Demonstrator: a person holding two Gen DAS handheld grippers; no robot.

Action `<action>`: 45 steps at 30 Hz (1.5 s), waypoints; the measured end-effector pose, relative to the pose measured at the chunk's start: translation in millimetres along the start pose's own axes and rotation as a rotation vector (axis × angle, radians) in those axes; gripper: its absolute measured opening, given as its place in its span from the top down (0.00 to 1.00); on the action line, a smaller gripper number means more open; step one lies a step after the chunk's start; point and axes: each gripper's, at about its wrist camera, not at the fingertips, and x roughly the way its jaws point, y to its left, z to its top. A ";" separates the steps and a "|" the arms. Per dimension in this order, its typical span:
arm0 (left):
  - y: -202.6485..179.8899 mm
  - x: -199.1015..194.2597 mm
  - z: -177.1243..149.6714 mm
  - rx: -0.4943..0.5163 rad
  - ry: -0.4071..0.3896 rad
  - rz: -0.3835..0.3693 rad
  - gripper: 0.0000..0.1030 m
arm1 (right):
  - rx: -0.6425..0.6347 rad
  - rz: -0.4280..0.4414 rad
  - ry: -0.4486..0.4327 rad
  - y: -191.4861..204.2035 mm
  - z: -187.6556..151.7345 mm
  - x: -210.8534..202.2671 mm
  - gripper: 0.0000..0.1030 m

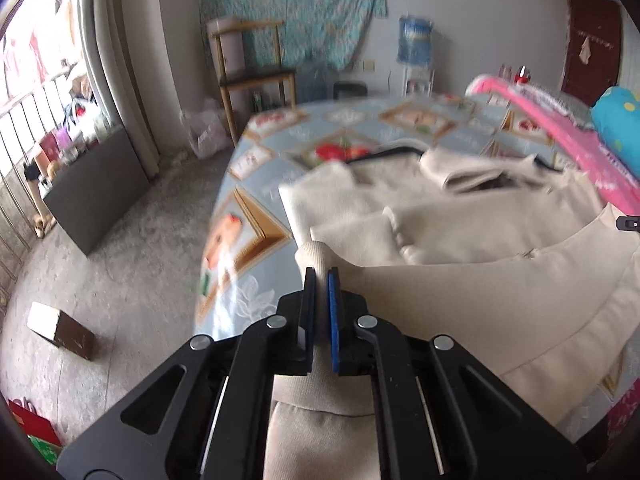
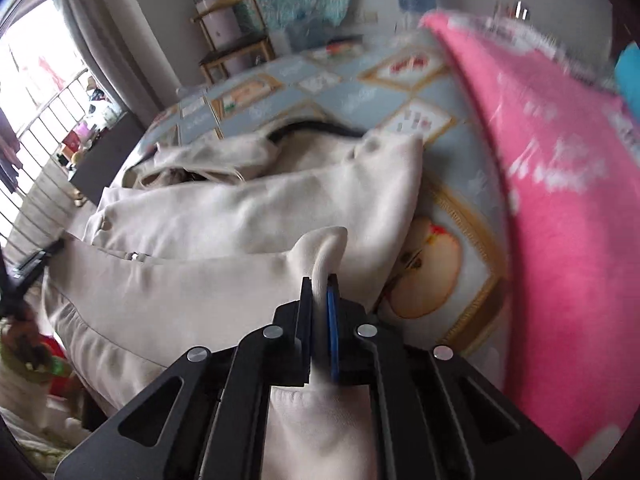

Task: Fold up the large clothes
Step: 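Lift the pinched jacket side with both grippers and fold it across the bundle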

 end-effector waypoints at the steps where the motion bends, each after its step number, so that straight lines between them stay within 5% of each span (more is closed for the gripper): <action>1: -1.2 -13.0 1.0 0.011 -0.029 0.007 0.95 | -0.011 -0.028 -0.044 7.9 -2.1 -15.8 0.94; 10: 7.9 -72.6 28.7 0.000 -0.183 -0.008 0.95 | 0.002 -0.081 -0.243 25.7 15.2 -77.0 0.94; 20: 18.7 -40.1 121.3 0.017 -0.284 -0.049 0.95 | -0.041 -0.106 -0.343 16.6 110.9 -53.5 0.94; 23: 20.9 1.0 155.4 0.020 -0.252 -0.073 0.95 | -0.036 -0.110 -0.316 3.4 149.1 -20.7 0.95; 27: 14.8 84.2 180.7 0.058 -0.115 -0.067 0.95 | -0.010 -0.122 -0.211 -12.2 174.2 44.5 0.95; 31: 6.7 167.9 165.9 0.101 0.077 -0.048 0.95 | 0.060 -0.131 -0.032 -36.1 168.3 124.3 0.94; 34: 5.3 206.5 147.3 0.125 0.227 -0.039 0.87 | 0.147 -0.152 0.029 -56.7 160.0 145.6 0.90; 36: 15.4 204.7 145.7 0.111 0.228 -0.016 0.82 | 0.205 -0.199 -0.027 -71.7 158.5 125.8 0.76; 40: 34.3 159.5 156.8 0.105 0.114 0.053 0.82 | 0.248 -0.250 -0.140 -80.6 147.5 61.1 0.76; 45: 30.7 95.8 147.2 0.101 0.066 -0.094 0.82 | 0.068 -0.183 -0.186 -26.3 105.6 9.7 0.60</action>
